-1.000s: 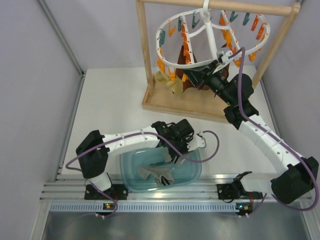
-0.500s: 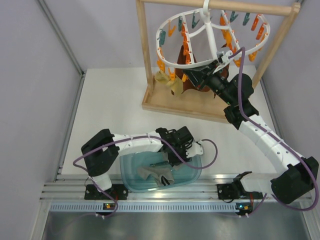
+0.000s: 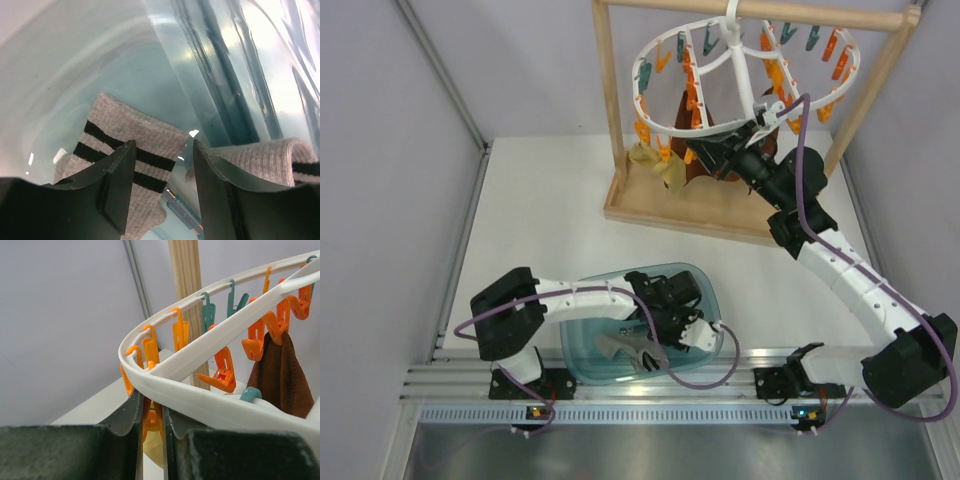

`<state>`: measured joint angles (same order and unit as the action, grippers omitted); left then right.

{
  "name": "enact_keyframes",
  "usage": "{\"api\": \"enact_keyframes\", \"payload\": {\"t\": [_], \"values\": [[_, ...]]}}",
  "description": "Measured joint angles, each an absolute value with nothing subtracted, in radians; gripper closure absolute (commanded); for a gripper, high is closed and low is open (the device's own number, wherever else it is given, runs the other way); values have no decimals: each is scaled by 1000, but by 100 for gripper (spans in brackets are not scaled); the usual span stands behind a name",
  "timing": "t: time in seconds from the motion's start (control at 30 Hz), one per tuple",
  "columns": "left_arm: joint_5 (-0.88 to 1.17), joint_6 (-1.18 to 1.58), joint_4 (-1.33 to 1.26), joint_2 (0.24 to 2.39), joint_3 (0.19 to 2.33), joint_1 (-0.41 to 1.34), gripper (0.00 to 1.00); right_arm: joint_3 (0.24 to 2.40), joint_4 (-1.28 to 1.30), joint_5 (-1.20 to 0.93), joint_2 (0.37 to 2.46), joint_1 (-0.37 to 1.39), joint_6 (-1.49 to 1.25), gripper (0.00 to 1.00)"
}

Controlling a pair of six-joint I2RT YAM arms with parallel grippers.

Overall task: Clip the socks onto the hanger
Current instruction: Pick up the sock from the bin.

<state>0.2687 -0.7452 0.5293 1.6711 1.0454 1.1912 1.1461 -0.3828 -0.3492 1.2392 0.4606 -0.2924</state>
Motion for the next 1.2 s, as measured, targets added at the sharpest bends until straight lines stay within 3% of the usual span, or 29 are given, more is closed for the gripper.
{"api": "enact_keyframes", "payload": {"t": [0.17,0.33,0.77,0.87,0.9,1.13,1.2], "values": [[303,-934,567,1655,1045,1190,44,1146,-378,-349,1239,460,-293,100],[318,-1053,642,1649,1078,1190,32,1146,-377,-349,1239,460,-293,100],[331,-1193,668,1773,1147,1159,37,1144,-377,-360,1239,453,-300,100],[342,-1219,668,1790,1147,1151,52,1142,-377,-362,1239,450,-300,100],[347,-1228,670,1796,1147,1147,63,1140,-379,-363,1239,448,-300,100],[389,-1225,734,1813,1210,1138,95,1139,-377,-363,1239,448,-300,100],[406,-1193,762,1811,1248,1138,100,1139,-377,-363,1239,448,-300,100]]}}
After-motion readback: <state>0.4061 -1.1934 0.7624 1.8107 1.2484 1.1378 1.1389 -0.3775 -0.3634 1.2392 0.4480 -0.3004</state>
